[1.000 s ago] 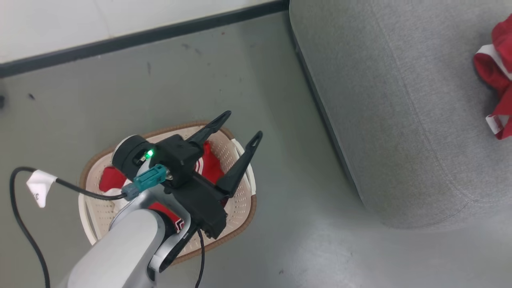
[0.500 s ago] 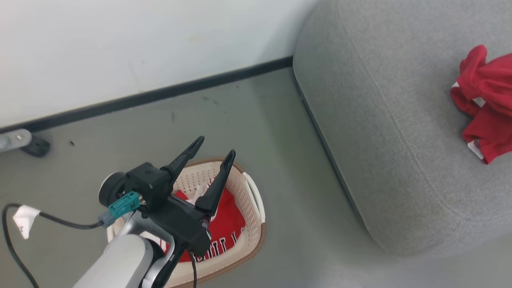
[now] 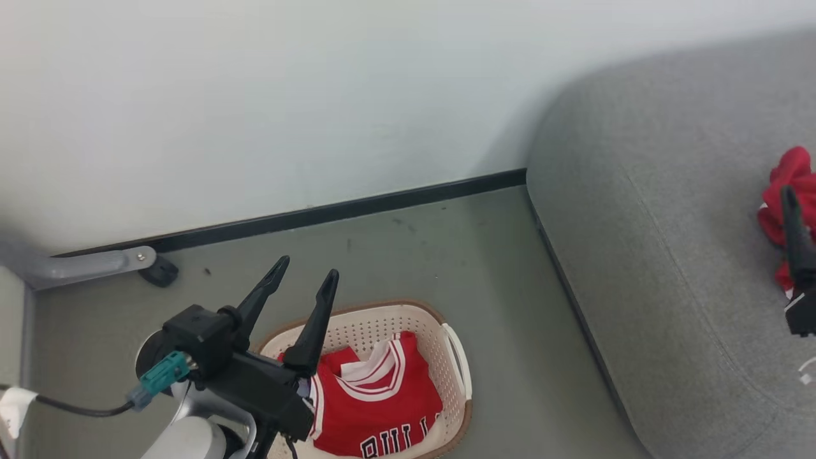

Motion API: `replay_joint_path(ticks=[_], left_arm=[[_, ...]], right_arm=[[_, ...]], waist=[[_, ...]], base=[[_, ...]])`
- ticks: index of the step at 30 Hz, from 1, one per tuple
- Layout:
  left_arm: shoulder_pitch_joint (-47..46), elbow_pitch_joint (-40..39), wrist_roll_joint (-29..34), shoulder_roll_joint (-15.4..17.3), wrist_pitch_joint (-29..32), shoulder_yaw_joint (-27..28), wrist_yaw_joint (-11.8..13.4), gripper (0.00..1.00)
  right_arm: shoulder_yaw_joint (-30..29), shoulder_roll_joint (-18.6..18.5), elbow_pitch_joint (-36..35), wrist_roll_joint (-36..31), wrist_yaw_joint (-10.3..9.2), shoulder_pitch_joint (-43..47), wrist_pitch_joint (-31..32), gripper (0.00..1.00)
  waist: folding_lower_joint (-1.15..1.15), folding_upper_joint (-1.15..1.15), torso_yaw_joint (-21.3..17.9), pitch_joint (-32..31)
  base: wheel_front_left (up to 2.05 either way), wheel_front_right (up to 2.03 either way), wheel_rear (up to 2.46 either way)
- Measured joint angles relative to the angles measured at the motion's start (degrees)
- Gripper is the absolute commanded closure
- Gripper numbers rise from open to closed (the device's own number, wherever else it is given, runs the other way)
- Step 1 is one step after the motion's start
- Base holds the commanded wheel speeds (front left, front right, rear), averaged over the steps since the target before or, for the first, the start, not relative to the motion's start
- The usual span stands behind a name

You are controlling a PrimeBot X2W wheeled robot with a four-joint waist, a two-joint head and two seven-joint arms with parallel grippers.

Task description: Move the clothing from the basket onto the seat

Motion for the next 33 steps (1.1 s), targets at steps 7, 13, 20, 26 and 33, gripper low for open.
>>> replay_joint_path(ticks=[7, 13, 20, 26, 33], left_arm=[[5.8, -1.0, -0.8, 0.8, -1.7, 1.9, 2.2, 0.00], [10.1, -2.4, -1.2, 1.3, -3.0, 3.7, 3.3, 0.00], [13.6, -3.2, -1.4, 1.6, -4.4, 6.1, 4.2, 0.00], [16.8, -5.1, -1.4, 1.6, -5.0, 7.5, 4.7, 0.00], [17.6, -6.7, -0.8, 1.4, -5.5, 8.6, 4.8, 0.00]], right_arm=[[-0.8, 2.5, -9.1, 1.4, -0.58, 7.9, 0.0, 0.00], [-1.7, 4.4, -15.6, 3.2, -1.00, 15.0, 0.0, 0.00], [-2.4, 6.3, -22.1, 3.4, -1.58, 20.1, 0.0, 0.00], [-2.7, 8.2, -25.9, 3.4, -2.98, 23.9, 0.0, 0.00], [-4.1, 10.2, -28.5, 3.2, -4.45, 27.0, -0.2, 0.00]], waist=[[0.00, 0.00, 4.1, -3.6], [0.00, 0.00, 7.6, -6.1], [0.00, 0.00, 10.9, -8.0], [0.00, -0.01, 12.5, -9.1], [0.00, 0.01, 12.8, -9.3]], base=[[0.00, 0.00, 0.00], [0.00, 0.00, 0.00], [0.00, 0.00, 0.00], [0.00, 0.00, 0.00], [0.00, 0.00, 0.00]])
